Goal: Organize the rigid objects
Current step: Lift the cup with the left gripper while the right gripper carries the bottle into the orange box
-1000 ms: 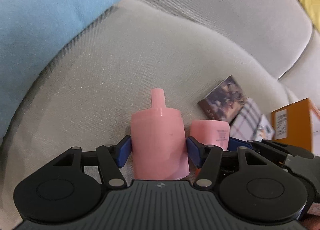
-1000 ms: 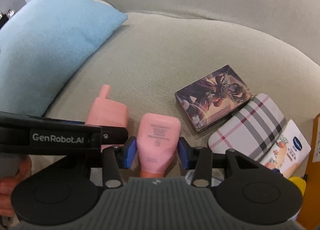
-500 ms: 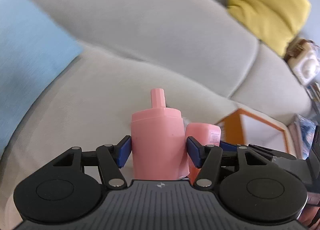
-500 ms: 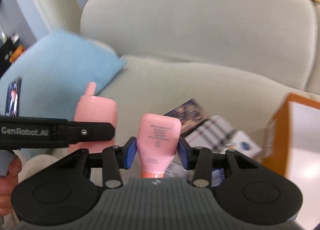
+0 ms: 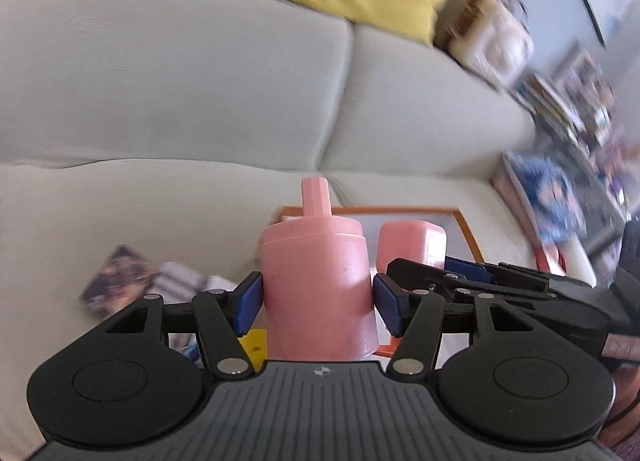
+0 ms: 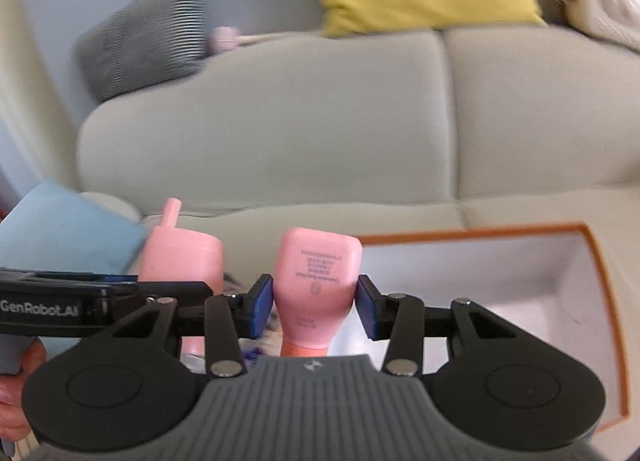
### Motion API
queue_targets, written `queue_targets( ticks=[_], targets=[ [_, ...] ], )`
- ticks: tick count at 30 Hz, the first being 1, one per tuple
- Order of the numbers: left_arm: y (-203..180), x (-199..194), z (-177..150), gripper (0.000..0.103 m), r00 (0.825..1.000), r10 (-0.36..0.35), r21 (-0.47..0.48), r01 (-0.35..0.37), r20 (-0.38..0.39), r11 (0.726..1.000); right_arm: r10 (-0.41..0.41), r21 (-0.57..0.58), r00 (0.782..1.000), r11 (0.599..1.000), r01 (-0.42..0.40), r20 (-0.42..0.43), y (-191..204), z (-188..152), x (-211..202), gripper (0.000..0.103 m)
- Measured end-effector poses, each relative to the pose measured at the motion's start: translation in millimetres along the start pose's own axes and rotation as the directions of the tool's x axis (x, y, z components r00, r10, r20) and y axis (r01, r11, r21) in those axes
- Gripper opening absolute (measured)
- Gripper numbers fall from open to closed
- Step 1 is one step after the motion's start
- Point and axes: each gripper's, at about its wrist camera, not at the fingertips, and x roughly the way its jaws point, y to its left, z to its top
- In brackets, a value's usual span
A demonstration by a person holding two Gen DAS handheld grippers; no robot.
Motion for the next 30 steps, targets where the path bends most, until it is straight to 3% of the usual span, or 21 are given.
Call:
queue_targets(
  ticks=[3, 7, 12, 16, 19, 23, 30],
  targets=[
    [-21, 35, 5, 0.068, 0.997, 0.008, 0.090, 0.000, -0.081, 0.996, -0.044, 0.061, 0.998, 0.997, 0.046, -0.047, -37, -5, 7, 0.046],
    [-39, 82, 9, 0.068, 0.984, 0.050, 0.130, -0.028, -0.169, 0.991, -0.069, 0.107, 0.990, 0.991, 0.082, -0.119, -74, -11, 29, 0.046],
    [-49, 114, 6, 0.068, 0.976, 0.088, 0.146, -0.059, -0.201, 0.987, -0.049, 0.136, 0.982, 0.988, 0.075, -0.181, -102, -18, 51, 0.046],
    [-51, 136, 8, 0.068, 0.966, 0.128, 0.099, -0.108, -0.223, 0.989, -0.059, 0.128, 0.974, 0.988, 0.089, -0.219, -121, -17, 74, 0.046],
    [-56, 157, 7, 0.068, 0.946, 0.229, 0.134, -0.202, -0.231, 0.970, -0.072, 0.110, 0.967, 0.989, 0.101, -0.244, -130, -17, 86, 0.046],
    [-62, 181, 9, 0.069, 0.922, 0.287, 0.124, -0.263, -0.260, 0.957, -0.084, 0.097, 0.960, 0.989, 0.113, -0.269, -149, -24, 91, 0.046],
    [-73, 194, 1, 0.069, 0.872, 0.428, 0.275, -0.362, -0.236, 0.891, -0.074, 0.117, 0.951, 0.987, 0.113, -0.299, -163, -30, 106, 0.046]
  ],
)
